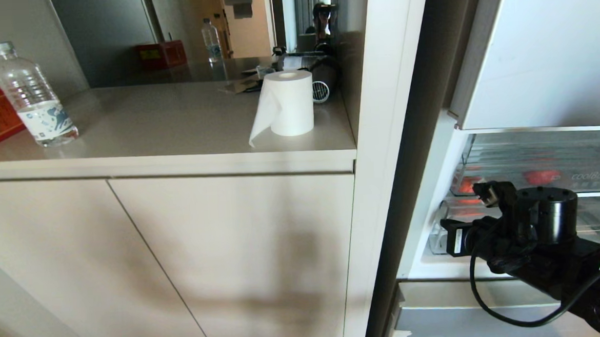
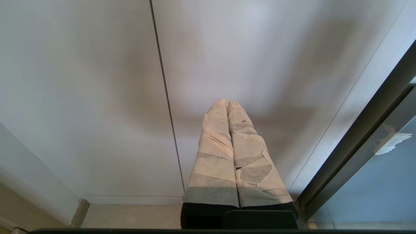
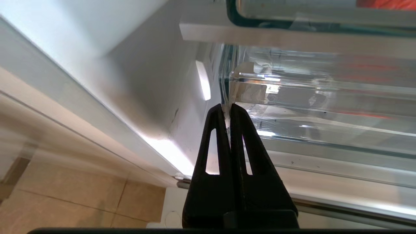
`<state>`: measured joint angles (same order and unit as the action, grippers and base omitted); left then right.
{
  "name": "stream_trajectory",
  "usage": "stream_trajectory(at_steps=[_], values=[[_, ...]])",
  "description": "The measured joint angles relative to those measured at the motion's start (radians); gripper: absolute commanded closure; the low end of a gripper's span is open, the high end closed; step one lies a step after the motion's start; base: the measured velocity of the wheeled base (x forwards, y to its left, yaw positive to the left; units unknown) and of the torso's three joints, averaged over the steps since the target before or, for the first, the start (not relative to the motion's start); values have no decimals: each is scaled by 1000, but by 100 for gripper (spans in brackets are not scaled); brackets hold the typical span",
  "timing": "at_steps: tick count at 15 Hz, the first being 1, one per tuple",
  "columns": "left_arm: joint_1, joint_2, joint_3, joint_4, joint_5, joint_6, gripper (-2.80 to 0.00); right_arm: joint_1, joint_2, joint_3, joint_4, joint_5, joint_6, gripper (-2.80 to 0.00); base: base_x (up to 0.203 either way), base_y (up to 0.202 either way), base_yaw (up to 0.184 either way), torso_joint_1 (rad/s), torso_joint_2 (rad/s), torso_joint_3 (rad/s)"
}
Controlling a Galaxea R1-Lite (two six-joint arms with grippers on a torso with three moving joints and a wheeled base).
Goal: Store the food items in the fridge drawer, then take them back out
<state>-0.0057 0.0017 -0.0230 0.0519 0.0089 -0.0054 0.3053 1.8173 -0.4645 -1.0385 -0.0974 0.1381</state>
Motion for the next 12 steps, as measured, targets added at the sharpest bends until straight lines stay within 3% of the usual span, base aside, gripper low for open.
stream_trajectory(at_steps=[6, 11, 12], values=[[0, 0, 0, 0, 0, 0, 0, 6, -88, 87, 4, 9, 4, 0, 0, 0, 0, 0, 0, 0], [0, 0, 0, 0, 0, 0, 0, 47, -294, 290, 15, 13, 0, 0, 0, 0, 0, 0, 0, 0], [0, 0, 0, 0, 0, 0, 0, 57, -350, 335, 2, 13, -4, -280, 0, 0, 0, 0, 0, 0]])
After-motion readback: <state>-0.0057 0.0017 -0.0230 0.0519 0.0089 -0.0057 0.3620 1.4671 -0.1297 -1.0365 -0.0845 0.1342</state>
